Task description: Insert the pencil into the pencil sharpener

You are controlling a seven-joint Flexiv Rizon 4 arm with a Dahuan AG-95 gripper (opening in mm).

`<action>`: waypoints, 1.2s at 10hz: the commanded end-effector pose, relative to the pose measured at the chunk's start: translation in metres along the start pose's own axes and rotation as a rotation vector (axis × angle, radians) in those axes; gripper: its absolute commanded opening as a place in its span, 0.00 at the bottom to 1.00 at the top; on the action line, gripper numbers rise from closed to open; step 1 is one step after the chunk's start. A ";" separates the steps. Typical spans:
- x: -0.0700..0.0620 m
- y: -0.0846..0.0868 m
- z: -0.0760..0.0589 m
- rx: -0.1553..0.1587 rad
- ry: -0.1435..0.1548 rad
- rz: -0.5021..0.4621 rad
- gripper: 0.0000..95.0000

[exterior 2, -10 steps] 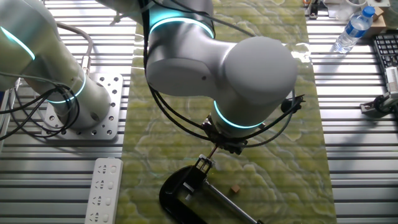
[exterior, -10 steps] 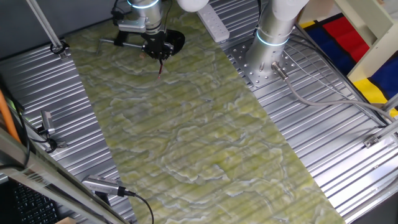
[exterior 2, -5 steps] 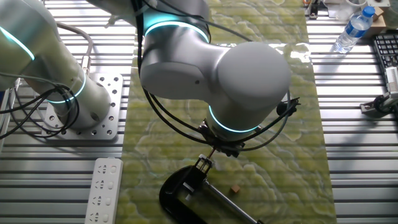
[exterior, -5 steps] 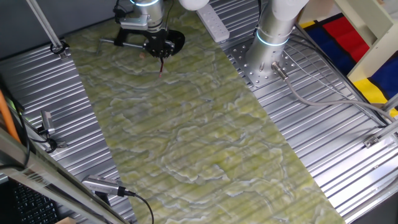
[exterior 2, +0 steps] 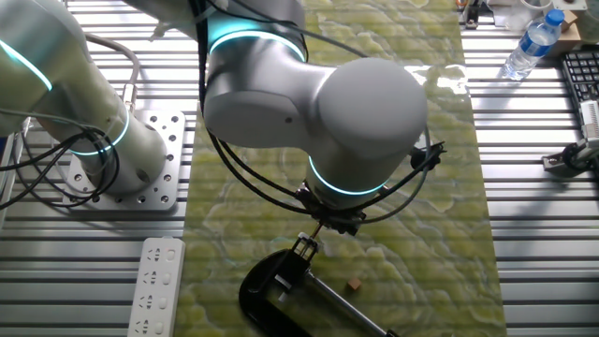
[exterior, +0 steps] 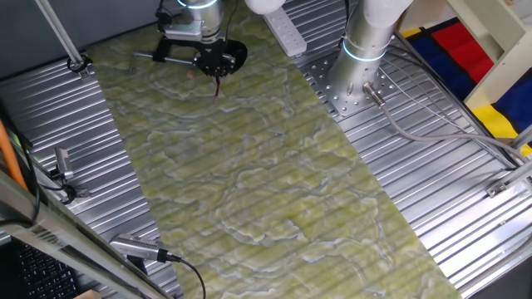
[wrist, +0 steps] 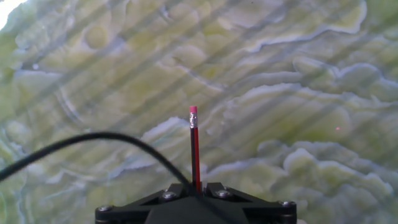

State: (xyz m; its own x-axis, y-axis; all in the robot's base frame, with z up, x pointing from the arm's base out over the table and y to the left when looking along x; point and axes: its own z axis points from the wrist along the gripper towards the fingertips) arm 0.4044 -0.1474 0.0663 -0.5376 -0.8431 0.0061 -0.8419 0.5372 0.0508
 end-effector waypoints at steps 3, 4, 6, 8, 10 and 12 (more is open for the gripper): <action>0.000 0.000 0.000 0.005 0.004 -0.013 0.20; 0.000 0.000 0.000 0.005 0.005 -0.011 0.20; 0.000 0.000 0.000 -0.003 0.007 0.021 0.40; -0.002 -0.005 -0.005 -0.030 -0.004 0.113 0.40; -0.014 -0.015 -0.019 -0.051 0.022 0.168 0.20; -0.049 -0.019 -0.037 -0.040 0.055 0.249 0.20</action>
State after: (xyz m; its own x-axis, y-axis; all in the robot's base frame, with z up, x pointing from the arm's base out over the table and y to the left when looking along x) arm 0.4398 -0.1261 0.0951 -0.6986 -0.7130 0.0601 -0.7080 0.7009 0.0863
